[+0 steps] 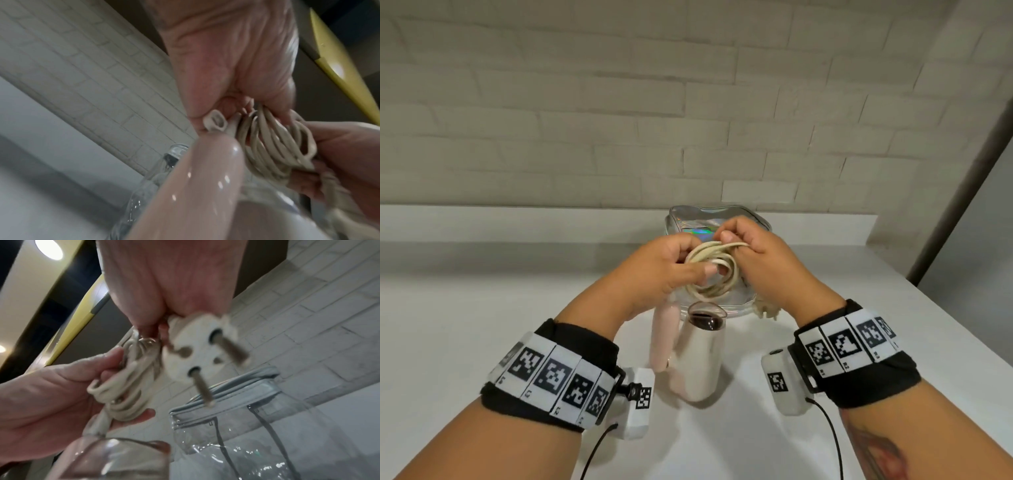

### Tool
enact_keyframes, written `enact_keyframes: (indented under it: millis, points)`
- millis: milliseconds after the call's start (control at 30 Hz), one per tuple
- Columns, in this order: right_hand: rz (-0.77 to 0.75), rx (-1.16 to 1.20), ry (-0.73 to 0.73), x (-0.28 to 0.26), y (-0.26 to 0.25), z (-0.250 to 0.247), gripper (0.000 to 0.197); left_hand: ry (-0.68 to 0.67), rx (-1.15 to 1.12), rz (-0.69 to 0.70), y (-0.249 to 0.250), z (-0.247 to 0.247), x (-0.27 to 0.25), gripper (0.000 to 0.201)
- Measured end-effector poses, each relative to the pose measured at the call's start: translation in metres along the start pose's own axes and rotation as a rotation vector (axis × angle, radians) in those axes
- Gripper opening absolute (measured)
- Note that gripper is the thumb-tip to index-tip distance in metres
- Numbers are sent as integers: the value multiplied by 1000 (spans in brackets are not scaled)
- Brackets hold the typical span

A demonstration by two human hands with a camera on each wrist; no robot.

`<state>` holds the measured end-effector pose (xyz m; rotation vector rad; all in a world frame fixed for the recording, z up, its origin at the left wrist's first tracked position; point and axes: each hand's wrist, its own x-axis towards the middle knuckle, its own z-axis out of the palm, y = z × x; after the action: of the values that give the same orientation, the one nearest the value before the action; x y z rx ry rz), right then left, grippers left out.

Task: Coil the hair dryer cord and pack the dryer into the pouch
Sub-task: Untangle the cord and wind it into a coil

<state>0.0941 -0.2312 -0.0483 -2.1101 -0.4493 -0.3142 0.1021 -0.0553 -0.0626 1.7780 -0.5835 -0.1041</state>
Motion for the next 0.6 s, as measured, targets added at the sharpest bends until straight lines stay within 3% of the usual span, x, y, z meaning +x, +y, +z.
enact_keyframes:
  millis: [133, 267, 367, 433, 500, 600]
  points:
    - [21, 53, -70, -2, 5, -6, 15, 119, 182, 93, -9, 7, -2, 23]
    - [49, -159, -165, -4, 21, -25, 16, 179, 62, 39, -12, 3, -2, 41]
    - [203, -339, -250, -8, 30, -30, 28, 205, 17, 35, -15, 6, -3, 34]
    - [209, -368, -232, -9, 38, -23, 26, 203, -2, 41, -15, 12, -3, 33]
    - [203, -285, -137, -7, 47, -14, 24, 212, -1, 42, -15, 18, -1, 31]
    - [311, 279, -8, -5, 52, -1, 15, 239, 32, 47, -15, 23, -1, 28]
